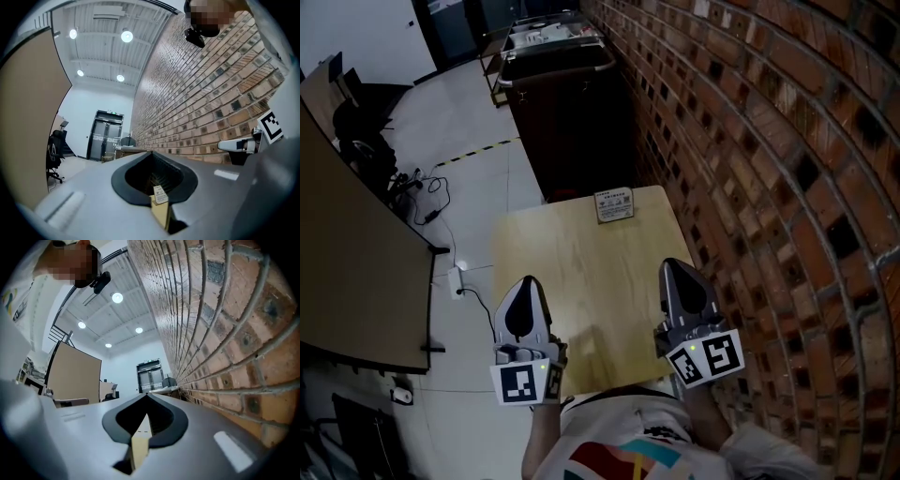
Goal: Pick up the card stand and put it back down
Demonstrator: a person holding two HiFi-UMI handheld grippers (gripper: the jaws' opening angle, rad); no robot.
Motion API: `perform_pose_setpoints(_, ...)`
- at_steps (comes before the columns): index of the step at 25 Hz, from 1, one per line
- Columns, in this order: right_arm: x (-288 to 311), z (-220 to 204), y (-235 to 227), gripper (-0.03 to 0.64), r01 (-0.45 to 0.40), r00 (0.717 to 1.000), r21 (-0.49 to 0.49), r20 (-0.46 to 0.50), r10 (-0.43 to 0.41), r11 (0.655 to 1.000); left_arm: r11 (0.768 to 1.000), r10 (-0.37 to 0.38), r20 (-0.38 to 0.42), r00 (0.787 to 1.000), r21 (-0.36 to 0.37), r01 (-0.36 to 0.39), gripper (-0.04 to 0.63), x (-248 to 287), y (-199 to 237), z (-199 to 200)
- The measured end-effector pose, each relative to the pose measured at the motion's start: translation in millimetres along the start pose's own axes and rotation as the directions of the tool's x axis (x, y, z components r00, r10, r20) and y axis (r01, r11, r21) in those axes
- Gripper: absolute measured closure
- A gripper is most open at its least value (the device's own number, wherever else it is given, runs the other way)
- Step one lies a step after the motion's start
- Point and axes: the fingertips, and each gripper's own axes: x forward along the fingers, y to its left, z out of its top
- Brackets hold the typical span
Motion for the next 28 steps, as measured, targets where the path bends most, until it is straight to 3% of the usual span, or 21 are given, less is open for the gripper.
perform_pose_setpoints(5,2,-5,6,0.614,-0.002,0.999,-0.067,-0.039,-0.001,0.998,1.0,0.016,0.01,1.0,0.001,-0.016,0.591,-3,6,4)
perform_pose_setpoints(13,7,-6,16,0.614,-0.024,0.999,-0.063,-0.041,0.021,0.998,1.0,0.028,0.0,1.0,-0.005,-0.028,0.591,-9,16,0)
perform_pose_setpoints(28,1,4,3,0.614,0.021,0.999,-0.053,-0.024,-0.022,0.998,0.999,0.029,-0.011,1.0,-0.023,-0.03,0.591,-9,20,-4)
